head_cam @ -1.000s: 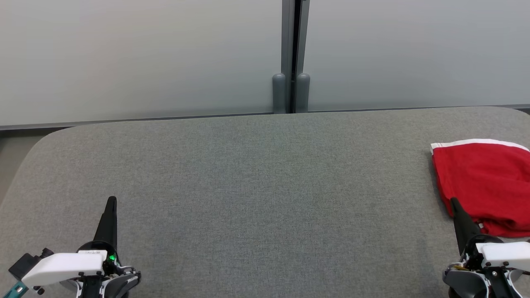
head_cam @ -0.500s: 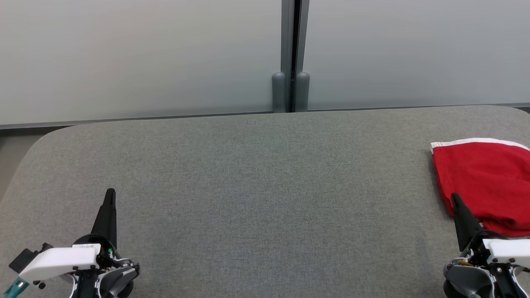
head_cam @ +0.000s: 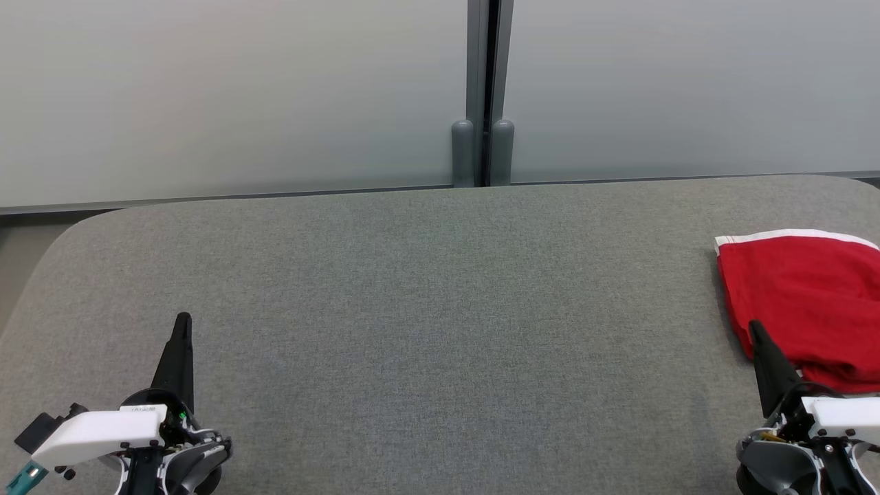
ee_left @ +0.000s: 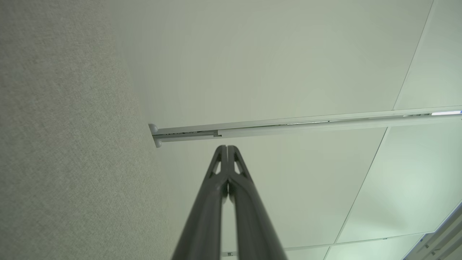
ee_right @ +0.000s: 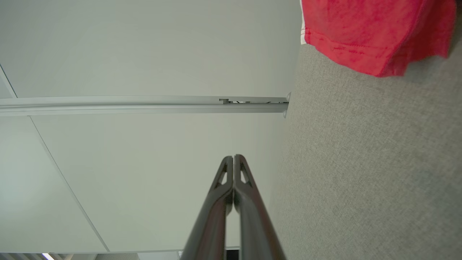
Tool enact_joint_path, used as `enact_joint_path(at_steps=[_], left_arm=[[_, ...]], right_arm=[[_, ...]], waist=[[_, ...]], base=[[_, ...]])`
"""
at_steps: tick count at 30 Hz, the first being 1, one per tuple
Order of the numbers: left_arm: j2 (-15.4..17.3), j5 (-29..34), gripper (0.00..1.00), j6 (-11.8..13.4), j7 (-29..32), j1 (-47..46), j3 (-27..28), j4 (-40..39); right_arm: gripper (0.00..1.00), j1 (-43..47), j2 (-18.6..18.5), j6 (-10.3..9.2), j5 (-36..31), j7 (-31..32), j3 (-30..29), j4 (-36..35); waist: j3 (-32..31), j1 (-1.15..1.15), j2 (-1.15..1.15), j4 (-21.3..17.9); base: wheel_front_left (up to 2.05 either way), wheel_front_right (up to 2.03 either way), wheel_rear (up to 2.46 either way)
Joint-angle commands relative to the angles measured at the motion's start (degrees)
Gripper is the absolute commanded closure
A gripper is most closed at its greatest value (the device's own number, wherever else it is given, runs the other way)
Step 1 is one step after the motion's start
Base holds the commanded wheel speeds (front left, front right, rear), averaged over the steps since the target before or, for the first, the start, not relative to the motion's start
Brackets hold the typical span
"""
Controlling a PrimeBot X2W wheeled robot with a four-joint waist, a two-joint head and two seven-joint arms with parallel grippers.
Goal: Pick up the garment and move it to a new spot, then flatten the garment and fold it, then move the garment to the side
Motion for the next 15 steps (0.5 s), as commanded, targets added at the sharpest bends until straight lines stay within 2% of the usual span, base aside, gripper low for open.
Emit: enact_joint_path(at_steps=[1,15], left_arm=[[0.33,-0.07,1.00,-0.44,0.20,-0.82,0.25,-0.17],[0.33,-0.07,1.00,-0.44,0.19,-0.82,0.25,-0.17]], right_arm=[[1.00,-0.47,-0.52,0.02,0.13,0.19,-0.13,-0.13],[1.00,-0.47,-0.53,0.02,0.13,0.19,-0.12,-0.13]], waist=[[0.00,0.00,0.00,0.00],[0.00,0.00,0.00,0.00]], base=[[0.00,0.00,0.00],[0.00,0.00,0.00]])
